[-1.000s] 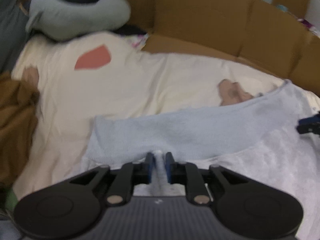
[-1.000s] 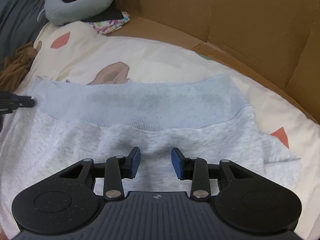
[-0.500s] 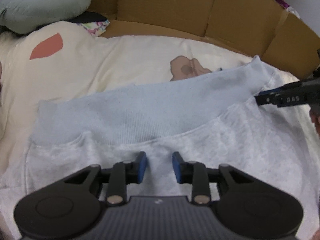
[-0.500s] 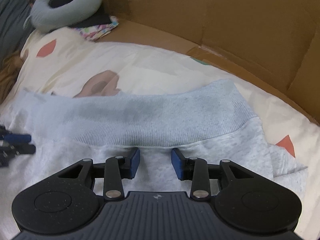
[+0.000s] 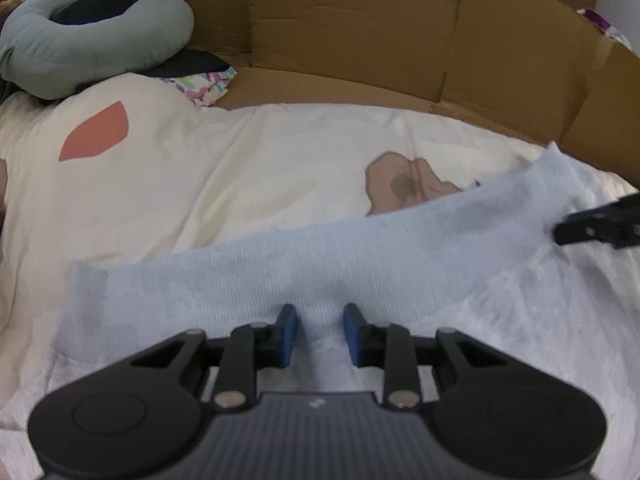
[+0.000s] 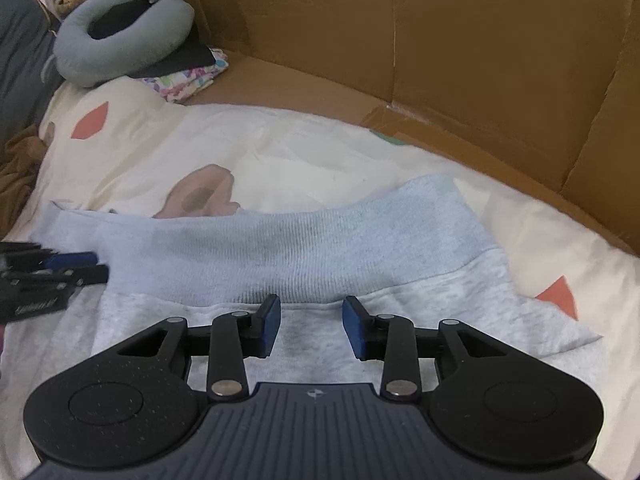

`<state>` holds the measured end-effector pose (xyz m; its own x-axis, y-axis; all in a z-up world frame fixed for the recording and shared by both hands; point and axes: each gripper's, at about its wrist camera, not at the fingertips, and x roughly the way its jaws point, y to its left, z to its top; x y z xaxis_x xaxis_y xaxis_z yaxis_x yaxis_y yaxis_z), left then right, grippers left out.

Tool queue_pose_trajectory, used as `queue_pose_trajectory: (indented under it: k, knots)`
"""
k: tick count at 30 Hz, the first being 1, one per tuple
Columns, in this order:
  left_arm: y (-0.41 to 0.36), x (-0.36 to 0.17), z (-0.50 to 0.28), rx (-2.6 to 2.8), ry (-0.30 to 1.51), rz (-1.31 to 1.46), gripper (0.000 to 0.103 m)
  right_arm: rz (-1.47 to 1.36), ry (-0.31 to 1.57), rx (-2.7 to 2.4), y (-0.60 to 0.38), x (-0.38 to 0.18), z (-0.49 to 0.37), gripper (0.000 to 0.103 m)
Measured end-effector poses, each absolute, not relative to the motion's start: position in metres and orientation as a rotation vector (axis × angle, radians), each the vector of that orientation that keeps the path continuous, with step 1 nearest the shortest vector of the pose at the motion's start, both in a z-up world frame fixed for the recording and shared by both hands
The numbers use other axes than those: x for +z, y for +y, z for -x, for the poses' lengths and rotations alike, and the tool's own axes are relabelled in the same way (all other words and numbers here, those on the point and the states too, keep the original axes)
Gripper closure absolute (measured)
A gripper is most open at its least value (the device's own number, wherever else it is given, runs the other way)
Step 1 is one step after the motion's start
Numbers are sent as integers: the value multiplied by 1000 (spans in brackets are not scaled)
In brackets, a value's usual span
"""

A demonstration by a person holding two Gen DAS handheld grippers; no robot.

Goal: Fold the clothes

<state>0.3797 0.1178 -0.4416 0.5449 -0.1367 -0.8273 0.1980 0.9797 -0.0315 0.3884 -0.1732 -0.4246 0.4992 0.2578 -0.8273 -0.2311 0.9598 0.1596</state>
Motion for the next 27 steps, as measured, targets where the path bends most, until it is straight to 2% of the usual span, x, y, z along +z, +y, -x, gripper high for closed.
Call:
queue_pose_trajectory:
  k: [2, 6, 16, 19, 21, 27]
  knots:
    - [122, -434, -380, -192, 974, -38, 82, -23, 997, 314, -179, -416, -383, 61]
    - [136, -413, -371, -206, 958, 10, 81, -29, 1001, 333, -197, -402, -367, 61]
    - [142, -369, -299, -242, 914, 76, 66, -56, 1024, 333, -223, -385, -312, 60]
    - [138, -360, -273, -258, 906, 95, 59, -42, 1039, 356, -224, -382, -291, 55]
    - [135, -357, -255, -280, 914, 109, 59, -32, 1039, 358, -227, -379, -276, 52]
    - [120, -366, -209, -364, 978, 117, 59, -44, 1057, 336, -241, -379, -237, 52]
